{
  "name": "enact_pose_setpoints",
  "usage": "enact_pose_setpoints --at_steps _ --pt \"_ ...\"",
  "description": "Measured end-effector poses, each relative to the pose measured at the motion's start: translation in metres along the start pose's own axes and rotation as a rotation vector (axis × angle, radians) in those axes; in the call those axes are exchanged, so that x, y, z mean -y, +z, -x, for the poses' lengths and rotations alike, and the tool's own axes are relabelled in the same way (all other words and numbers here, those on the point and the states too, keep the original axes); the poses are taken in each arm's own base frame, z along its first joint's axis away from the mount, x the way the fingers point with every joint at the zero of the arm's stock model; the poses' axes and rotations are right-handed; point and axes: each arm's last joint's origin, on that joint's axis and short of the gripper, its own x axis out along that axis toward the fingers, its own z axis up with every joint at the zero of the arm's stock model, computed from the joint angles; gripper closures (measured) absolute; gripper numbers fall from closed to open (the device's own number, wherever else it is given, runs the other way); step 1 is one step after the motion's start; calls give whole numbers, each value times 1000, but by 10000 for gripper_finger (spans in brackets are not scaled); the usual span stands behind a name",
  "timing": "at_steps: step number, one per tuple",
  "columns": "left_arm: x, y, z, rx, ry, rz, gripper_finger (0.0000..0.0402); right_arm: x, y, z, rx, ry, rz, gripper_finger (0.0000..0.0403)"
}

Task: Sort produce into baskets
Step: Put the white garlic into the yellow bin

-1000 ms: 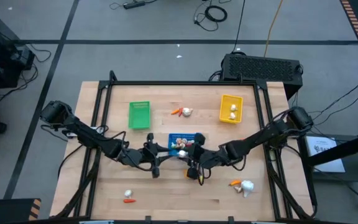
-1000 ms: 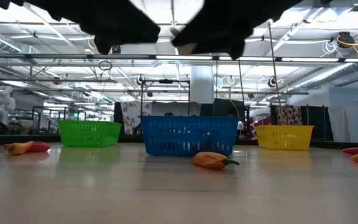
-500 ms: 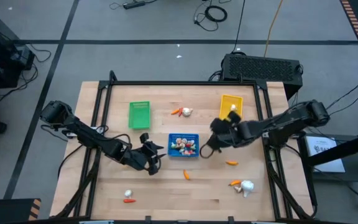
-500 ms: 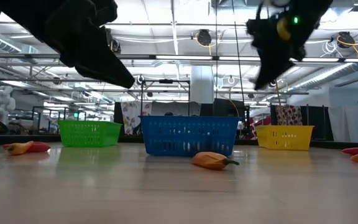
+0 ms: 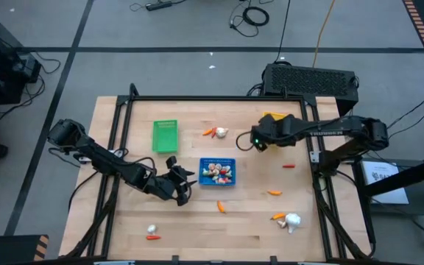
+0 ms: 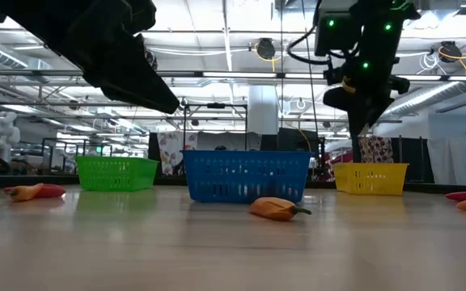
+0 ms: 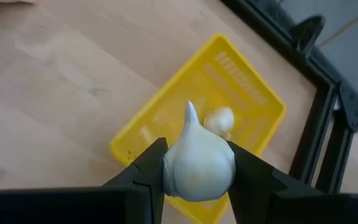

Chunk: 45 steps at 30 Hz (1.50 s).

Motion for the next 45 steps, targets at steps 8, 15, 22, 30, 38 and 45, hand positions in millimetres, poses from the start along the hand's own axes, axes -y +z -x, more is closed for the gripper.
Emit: enact_pose_setpoints --at_steps 8,15,22,30,38,45 --pt "0 0 0 -3 0 -4 246 16 12 -14 -66 -15 -82 269" --pt "0 0 0 -3 0 -4 246 21 16 -18 -72 -33 -99 207" --pt "-1 0 -1 -3 4 -3 246 21 16 -18 -71 -31 -92 158" --pt "-3 1 -2 -3 12 2 246 6 13 -12 -121 157 -97 149" --pt "-3 1 -2 -3 13 2 246 -39 -9 20 -152 483 -73 149" --pt "-3 1 -2 -4 13 2 246 -75 -66 69 -194 661 -51 149"
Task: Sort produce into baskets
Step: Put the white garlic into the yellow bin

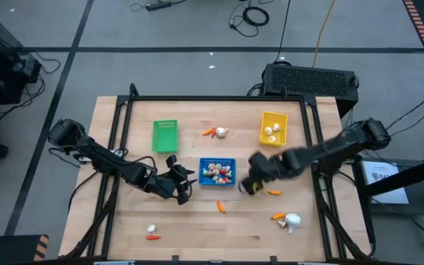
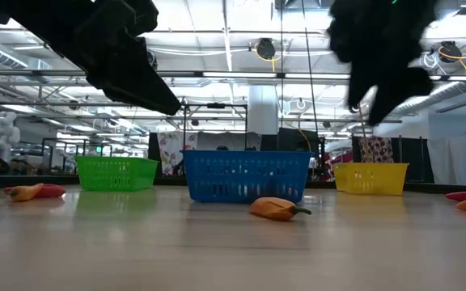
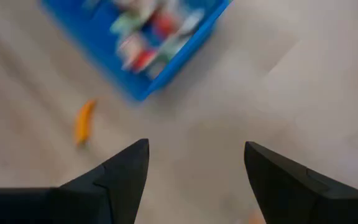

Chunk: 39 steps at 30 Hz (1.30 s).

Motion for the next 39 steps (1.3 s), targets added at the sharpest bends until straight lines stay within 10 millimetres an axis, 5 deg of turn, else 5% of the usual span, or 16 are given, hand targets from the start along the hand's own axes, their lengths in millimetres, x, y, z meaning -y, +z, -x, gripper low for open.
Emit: enact_pose_setpoints --at_steps 10,15,22,27,39 --pt "0 0 0 1 0 2 246 -39 -114 29 -169 202 -184 149" --pt "0 1 0 10 -3 9 246 -50 -153 45 -289 326 -337 149" --pt "0 1 0 12 -3 10 246 -57 -203 42 -448 320 -525 149" --pt "0 1 0 12 -1 10 246 -50 -218 34 -499 195 -535 149" --pt "-1 2 -1 15 11 14 246 -21 -213 23 -346 -92 -469 149"
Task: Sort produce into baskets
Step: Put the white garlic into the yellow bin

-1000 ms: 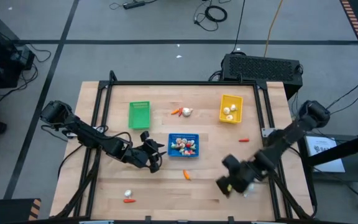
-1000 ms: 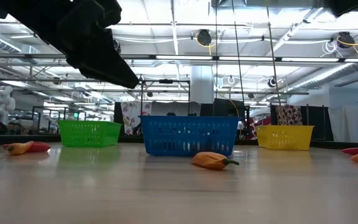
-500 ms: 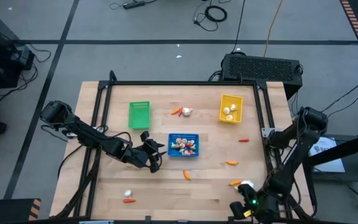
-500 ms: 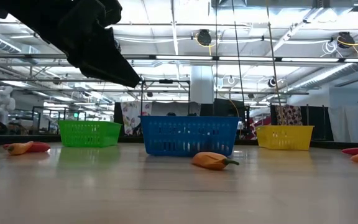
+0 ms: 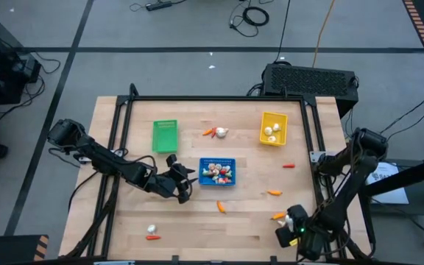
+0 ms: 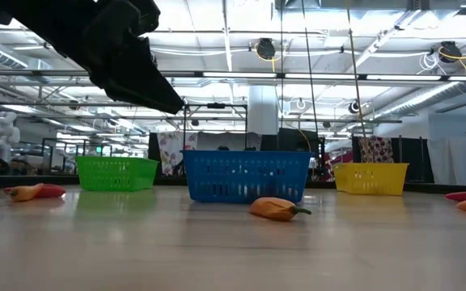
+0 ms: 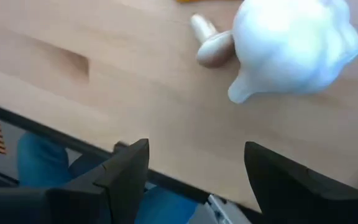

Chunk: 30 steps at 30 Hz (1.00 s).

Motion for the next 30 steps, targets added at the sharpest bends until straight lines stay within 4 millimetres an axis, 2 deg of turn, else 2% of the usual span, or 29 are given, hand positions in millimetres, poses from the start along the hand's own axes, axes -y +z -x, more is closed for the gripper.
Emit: enact_pose_setpoints --at_steps 13,30 --pt "0 0 0 -1 2 -2 246 5 0 -32 76 -125 14 149" --pt "1 1 0 11 -4 8 246 11 6 -54 184 -227 20 149"
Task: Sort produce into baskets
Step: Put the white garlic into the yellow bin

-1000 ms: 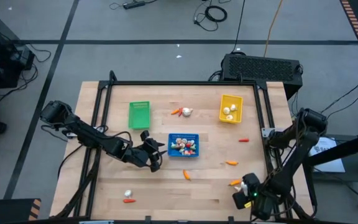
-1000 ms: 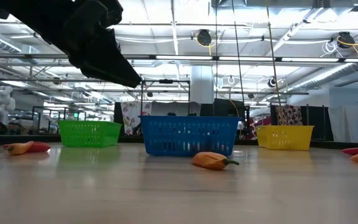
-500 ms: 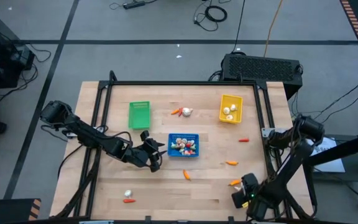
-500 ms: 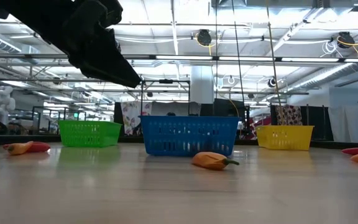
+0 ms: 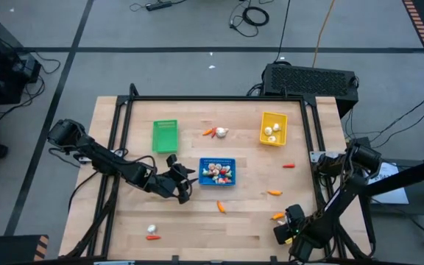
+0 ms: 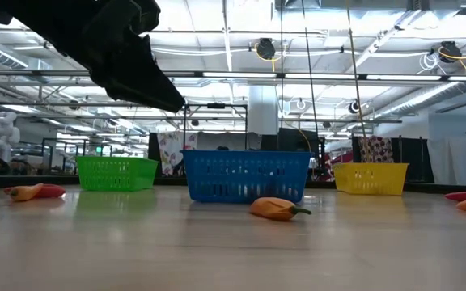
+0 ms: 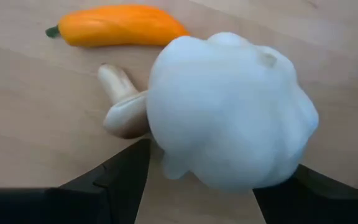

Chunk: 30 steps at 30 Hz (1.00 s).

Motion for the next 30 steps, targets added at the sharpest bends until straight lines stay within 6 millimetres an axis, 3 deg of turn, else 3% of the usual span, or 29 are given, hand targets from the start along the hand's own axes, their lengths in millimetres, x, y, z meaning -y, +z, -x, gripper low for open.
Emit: enact_pose_setpoints --at_steps 7,21,30 --pt "0 0 0 2 -1 2 246 -1 1 0 3 -4 1 176" --pt "0 1 0 7 -3 5 246 0 2 2 4 0 73 331" --pt "0 1 0 10 4 5 246 10 27 37 23 -19 95 397"
